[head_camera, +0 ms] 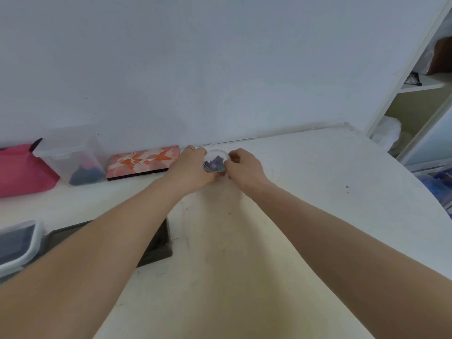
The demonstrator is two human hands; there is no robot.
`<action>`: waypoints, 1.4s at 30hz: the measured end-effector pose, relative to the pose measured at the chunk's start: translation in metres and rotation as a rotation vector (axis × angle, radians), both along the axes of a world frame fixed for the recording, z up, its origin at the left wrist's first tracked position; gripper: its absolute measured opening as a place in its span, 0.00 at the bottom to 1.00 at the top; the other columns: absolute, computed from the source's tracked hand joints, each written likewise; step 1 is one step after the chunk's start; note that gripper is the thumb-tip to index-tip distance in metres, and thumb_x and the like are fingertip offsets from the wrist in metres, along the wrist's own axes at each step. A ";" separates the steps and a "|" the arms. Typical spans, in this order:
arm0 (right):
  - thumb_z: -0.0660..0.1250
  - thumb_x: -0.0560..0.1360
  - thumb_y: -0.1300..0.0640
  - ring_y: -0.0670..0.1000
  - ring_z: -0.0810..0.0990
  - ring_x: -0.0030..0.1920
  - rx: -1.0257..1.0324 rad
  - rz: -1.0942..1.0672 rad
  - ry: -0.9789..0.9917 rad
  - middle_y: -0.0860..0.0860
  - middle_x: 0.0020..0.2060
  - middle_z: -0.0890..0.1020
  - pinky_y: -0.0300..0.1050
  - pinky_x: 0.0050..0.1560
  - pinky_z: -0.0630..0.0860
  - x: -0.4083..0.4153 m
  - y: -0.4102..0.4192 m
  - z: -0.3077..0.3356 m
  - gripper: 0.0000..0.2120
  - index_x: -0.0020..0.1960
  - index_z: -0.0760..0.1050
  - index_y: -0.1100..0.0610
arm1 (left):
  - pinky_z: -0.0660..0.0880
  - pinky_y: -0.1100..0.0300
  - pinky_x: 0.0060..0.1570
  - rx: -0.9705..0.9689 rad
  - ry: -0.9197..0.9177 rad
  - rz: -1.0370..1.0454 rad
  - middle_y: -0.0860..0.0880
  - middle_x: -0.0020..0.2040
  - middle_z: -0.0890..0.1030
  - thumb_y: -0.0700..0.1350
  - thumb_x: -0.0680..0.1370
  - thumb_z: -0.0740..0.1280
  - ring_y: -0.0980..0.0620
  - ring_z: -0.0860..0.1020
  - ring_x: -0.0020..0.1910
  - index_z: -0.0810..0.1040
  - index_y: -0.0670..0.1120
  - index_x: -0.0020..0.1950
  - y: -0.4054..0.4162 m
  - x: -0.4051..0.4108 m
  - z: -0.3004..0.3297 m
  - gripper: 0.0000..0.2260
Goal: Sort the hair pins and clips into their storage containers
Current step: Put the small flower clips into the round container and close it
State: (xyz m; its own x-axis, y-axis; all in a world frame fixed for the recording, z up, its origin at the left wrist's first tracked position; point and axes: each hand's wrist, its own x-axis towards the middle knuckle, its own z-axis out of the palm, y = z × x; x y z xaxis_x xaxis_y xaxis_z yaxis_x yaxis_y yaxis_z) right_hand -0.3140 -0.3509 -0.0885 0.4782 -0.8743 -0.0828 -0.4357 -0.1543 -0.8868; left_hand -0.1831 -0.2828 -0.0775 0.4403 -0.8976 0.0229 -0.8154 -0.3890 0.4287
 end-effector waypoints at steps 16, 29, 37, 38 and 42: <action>0.62 0.77 0.58 0.52 0.76 0.58 0.061 0.112 0.054 0.51 0.61 0.78 0.41 0.52 0.69 0.074 -0.027 -0.001 0.19 0.68 0.72 0.54 | 0.67 0.55 0.40 0.091 -0.186 0.045 0.45 0.52 0.69 0.59 0.76 0.66 0.45 0.72 0.43 0.75 0.42 0.56 -0.027 0.075 -0.005 0.21; 0.61 0.78 0.57 0.52 0.81 0.39 0.205 0.219 0.065 0.56 0.51 0.81 0.47 0.43 0.80 0.044 0.046 0.019 0.11 0.59 0.73 0.57 | 0.74 0.51 0.54 0.375 -0.200 -0.110 0.49 0.65 0.72 0.75 0.64 0.67 0.48 0.74 0.55 0.56 0.52 0.71 0.097 0.063 0.053 0.45; 0.59 0.79 0.46 0.55 0.82 0.43 0.280 0.505 0.233 0.57 0.54 0.80 0.52 0.51 0.82 0.023 0.114 0.022 0.18 0.61 0.76 0.57 | 0.74 0.52 0.56 0.620 -0.071 -0.209 0.53 0.57 0.69 0.63 0.61 0.78 0.51 0.72 0.55 0.53 0.57 0.68 0.191 0.037 0.050 0.46; 0.59 0.79 0.48 0.55 0.82 0.45 0.264 0.505 0.192 0.56 0.54 0.81 0.54 0.53 0.81 0.021 0.119 0.019 0.17 0.60 0.77 0.57 | 0.75 0.51 0.53 0.570 -0.103 -0.212 0.53 0.54 0.70 0.60 0.61 0.79 0.52 0.73 0.52 0.54 0.56 0.68 0.193 0.036 0.047 0.44; 0.63 0.78 0.51 0.54 0.81 0.53 0.161 0.397 0.118 0.54 0.54 0.83 0.54 0.59 0.78 0.012 0.135 0.009 0.15 0.61 0.78 0.55 | 0.78 0.52 0.44 0.446 -0.147 -0.206 0.53 0.48 0.73 0.57 0.63 0.78 0.53 0.75 0.44 0.57 0.54 0.66 0.185 0.025 0.046 0.40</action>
State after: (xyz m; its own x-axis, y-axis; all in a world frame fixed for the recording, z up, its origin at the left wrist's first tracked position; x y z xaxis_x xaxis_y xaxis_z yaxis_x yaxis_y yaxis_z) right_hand -0.3019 -0.2162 -0.0798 0.7534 -0.5961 -0.2776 -0.4706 -0.1939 -0.8608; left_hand -0.1582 -0.0978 -0.0316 0.2742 -0.9019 -0.3336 -0.9336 -0.3329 0.1328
